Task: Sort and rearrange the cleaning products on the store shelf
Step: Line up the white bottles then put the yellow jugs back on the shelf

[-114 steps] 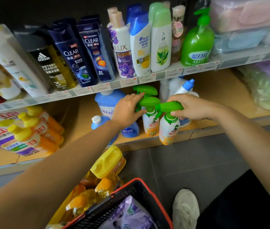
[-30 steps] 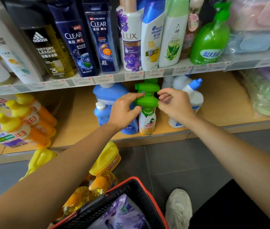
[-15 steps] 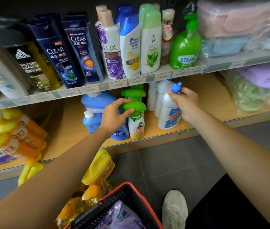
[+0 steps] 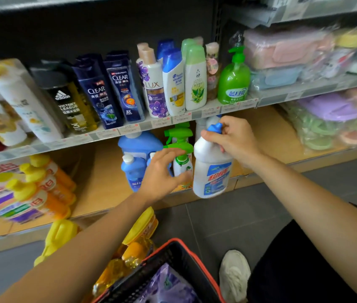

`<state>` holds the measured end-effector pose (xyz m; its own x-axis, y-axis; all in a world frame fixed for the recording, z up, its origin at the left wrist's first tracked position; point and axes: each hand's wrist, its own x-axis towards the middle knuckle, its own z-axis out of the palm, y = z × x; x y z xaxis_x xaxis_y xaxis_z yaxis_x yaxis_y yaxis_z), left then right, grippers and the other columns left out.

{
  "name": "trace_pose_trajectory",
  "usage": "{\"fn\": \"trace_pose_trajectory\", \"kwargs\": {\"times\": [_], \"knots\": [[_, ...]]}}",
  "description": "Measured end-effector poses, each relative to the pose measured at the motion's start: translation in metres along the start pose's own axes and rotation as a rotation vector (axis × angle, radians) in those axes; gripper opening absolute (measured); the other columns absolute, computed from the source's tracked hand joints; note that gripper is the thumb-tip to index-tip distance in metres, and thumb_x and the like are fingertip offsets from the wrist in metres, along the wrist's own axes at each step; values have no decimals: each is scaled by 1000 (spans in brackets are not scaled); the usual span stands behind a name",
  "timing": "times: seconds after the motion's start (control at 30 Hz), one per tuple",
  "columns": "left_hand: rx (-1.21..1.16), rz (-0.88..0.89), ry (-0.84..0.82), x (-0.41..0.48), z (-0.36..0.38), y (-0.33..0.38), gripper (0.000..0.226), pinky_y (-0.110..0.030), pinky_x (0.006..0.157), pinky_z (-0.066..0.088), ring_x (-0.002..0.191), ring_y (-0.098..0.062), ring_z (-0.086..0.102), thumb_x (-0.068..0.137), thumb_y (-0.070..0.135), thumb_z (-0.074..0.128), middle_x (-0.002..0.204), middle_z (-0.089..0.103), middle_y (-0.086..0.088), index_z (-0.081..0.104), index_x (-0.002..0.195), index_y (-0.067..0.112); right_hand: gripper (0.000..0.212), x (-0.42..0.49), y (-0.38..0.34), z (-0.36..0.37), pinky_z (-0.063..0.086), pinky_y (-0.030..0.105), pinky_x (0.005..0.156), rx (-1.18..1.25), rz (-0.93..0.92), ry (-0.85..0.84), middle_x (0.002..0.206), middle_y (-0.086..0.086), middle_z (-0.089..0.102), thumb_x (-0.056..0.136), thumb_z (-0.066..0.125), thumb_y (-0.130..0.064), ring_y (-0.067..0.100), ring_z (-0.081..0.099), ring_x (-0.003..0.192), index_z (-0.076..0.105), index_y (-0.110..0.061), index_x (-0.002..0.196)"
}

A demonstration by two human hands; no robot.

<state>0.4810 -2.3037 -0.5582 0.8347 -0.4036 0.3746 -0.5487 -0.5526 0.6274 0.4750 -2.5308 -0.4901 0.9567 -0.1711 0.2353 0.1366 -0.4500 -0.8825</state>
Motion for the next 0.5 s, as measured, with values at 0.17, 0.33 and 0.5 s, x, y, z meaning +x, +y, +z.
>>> {"fn": "trace_pose_trajectory", "kwargs": {"times": [0.17, 0.33, 0.5], "knots": [[-380, -202, -236, -52, -13, 30, 77, -41, 95, 57, 117, -7, 63, 70, 45, 90, 125, 66, 12, 53, 135, 28, 44, -49, -45, 24, 31, 21, 38, 199, 10, -31, 44, 6, 49, 74, 81, -41, 17, 44, 35, 46, -19, 58], [-397, -271, -170, -96, -40, 32, 76, -48, 85, 60, 106, -15, 71, 70, 46, 89, 121, 71, 3, 49, 129, 18, 37, -80, -70, 54, 27, 19, 36, 425, 164, -46, 42, 1, 45, 72, 80, -39, 15, 38, 34, 52, -22, 55], [-416, -332, -191, -124, -74, 19, 65, -50, 85, 60, 103, -19, 73, 73, 24, 92, 116, 73, -2, 53, 124, 10, 22, -98, -80, 80, 27, 18, 37, 452, 124, -151, 43, -4, 45, 84, 75, -25, 12, 36, 36, 62, -11, 73]]}}
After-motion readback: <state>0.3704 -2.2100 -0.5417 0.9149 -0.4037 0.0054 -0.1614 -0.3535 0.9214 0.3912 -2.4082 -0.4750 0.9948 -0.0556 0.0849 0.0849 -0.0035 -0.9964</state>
